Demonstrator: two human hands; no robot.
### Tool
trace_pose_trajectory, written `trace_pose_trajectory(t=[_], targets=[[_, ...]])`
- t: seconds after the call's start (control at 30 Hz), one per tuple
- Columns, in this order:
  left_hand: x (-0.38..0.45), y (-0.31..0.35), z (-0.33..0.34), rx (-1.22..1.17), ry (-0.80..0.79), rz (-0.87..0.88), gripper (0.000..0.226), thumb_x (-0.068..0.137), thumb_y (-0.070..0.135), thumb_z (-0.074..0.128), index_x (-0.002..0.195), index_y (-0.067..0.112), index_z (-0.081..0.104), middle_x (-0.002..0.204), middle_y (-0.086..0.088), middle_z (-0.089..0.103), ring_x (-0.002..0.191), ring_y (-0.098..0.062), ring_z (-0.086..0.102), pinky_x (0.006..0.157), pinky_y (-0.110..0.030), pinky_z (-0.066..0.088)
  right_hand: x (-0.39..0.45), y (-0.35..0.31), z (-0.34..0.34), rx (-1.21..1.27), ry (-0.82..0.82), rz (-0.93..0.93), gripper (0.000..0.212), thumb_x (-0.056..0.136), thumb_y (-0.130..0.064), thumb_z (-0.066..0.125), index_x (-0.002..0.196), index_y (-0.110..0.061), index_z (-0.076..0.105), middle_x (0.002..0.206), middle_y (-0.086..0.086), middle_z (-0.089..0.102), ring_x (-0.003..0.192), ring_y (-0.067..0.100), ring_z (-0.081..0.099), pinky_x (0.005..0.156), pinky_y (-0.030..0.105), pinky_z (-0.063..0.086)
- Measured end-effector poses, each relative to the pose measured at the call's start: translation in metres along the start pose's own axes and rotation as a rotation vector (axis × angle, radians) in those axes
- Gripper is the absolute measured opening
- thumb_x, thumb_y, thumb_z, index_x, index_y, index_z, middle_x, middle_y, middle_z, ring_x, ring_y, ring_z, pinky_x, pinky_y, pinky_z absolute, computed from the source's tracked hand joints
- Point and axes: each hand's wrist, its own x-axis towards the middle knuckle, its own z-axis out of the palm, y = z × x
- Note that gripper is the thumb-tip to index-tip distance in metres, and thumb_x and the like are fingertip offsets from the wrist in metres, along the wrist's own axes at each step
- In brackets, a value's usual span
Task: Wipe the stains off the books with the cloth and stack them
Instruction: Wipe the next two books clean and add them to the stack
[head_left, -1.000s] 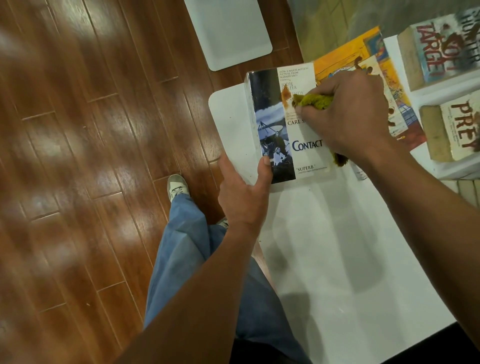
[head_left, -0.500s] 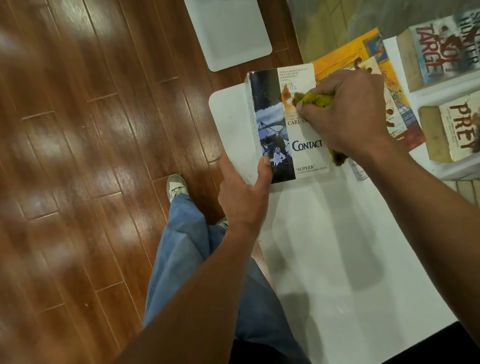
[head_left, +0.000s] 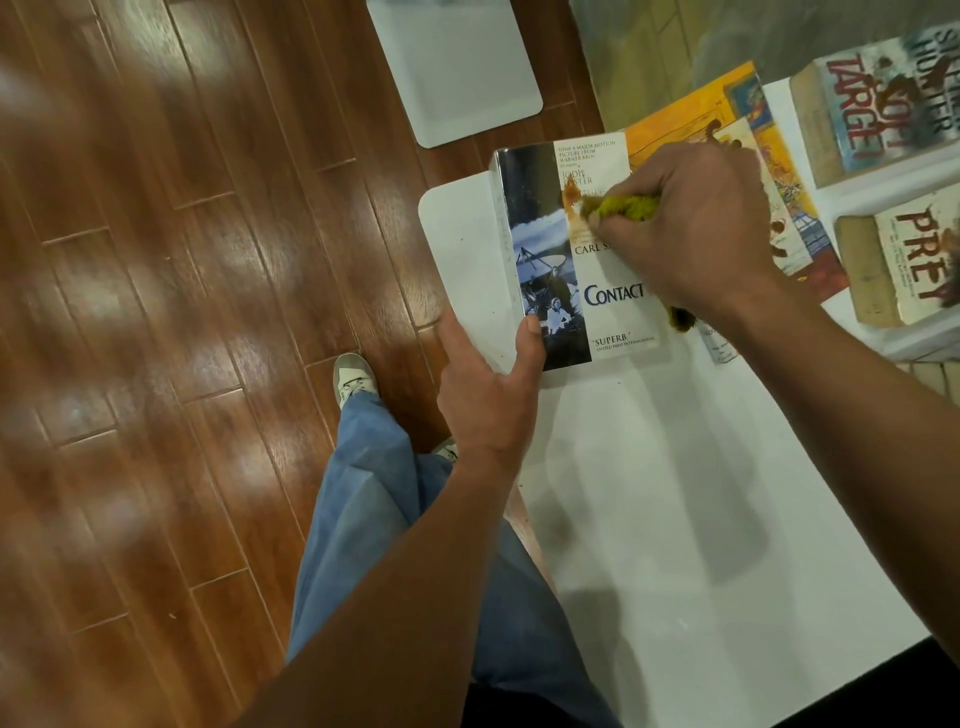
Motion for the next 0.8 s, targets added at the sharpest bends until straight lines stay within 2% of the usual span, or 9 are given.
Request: trace_pose_trajectory(t=[0.1,0.2,0.33,0.47,0.57,0.63,0.7,0.8], targets=[[0.000,-0.001,0.001,0.012,-0.003,-0.001,0.061,0.092,0.051,0.064,0.137,0.018,0.041,0.113,0.015,0.064,0.089,0.016,0.059,0.072,0.001,0.042,-0.004,-0.004,-0.001,-0.043,-0.044,-0.047,0.030,0.088,-0.046,0.071,0.110,-0.027,0.076,0.111,-0.005,0.072,0.095,0.020,0.056,0.078,0.033,0.041],[0.000,-0.001,0.001,0.008,-0.001,0.001,0.060,0.092,0.051,0.063,0.137,0.018,0.042,0.110,0.018,0.063,0.089,0.022,0.057,0.073,0.001,0.042,0.003,-0.003,-0.004,-0.009,0.021,0.028,0.032,0.087,-0.048,0.072,0.112,-0.027,0.076,0.112,-0.003,0.073,0.099,0.022,0.056,0.076,0.034,0.043],[0.000,0.001,0.001,-0.010,0.006,0.002,0.066,0.087,0.062,0.059,0.136,0.021,0.042,0.111,0.018,0.063,0.092,0.019,0.058,0.073,0.000,0.044,-0.004,-0.008,-0.001,-0.024,-0.047,-0.083,0.031,0.088,-0.045,0.072,0.110,-0.025,0.077,0.109,-0.002,0.074,0.087,0.016,0.056,0.071,0.030,0.043],[-0.001,0.002,0.001,-0.030,0.005,0.003,0.071,0.083,0.066,0.055,0.136,0.021,0.042,0.110,0.019,0.064,0.093,0.019,0.059,0.074,-0.001,0.045,0.006,-0.003,-0.004,0.013,0.020,0.005,0.029,0.088,-0.045,0.072,0.108,-0.025,0.077,0.108,-0.001,0.074,0.099,0.023,0.059,0.076,0.031,0.043],[0.000,0.002,0.000,-0.029,0.004,0.011,0.075,0.081,0.069,0.052,0.137,0.021,0.041,0.108,0.022,0.063,0.094,0.017,0.059,0.076,-0.003,0.046,0.005,-0.003,-0.002,-0.033,-0.050,-0.063,0.030,0.087,-0.047,0.072,0.108,-0.026,0.077,0.107,-0.002,0.073,0.093,0.021,0.058,0.073,0.034,0.047],[0.001,0.000,0.001,-0.029,0.003,0.010,0.074,0.080,0.070,0.052,0.137,0.022,0.041,0.108,0.022,0.063,0.095,0.014,0.060,0.080,-0.008,0.049,0.011,-0.001,-0.005,-0.029,-0.032,-0.038,0.031,0.085,-0.049,0.073,0.108,-0.028,0.077,0.107,-0.001,0.073,0.097,0.024,0.060,0.076,0.040,0.052],[0.001,0.001,0.002,-0.024,0.010,0.005,0.073,0.080,0.070,0.052,0.136,0.024,0.041,0.109,0.022,0.063,0.095,0.012,0.061,0.082,-0.014,0.051,0.015,0.001,-0.006,-0.013,-0.015,-0.008,0.031,0.086,-0.047,0.072,0.109,-0.027,0.077,0.108,-0.001,0.073,0.095,0.021,0.056,0.076,0.036,0.048],[0.001,0.001,0.002,-0.018,0.010,0.005,0.074,0.080,0.070,0.053,0.137,0.024,0.041,0.107,0.024,0.063,0.094,0.012,0.061,0.081,-0.015,0.051,0.006,-0.004,-0.005,-0.042,-0.073,-0.104,0.028,0.088,-0.044,0.072,0.109,-0.026,0.077,0.106,-0.002,0.074,0.085,0.017,0.049,0.072,0.033,0.042]])
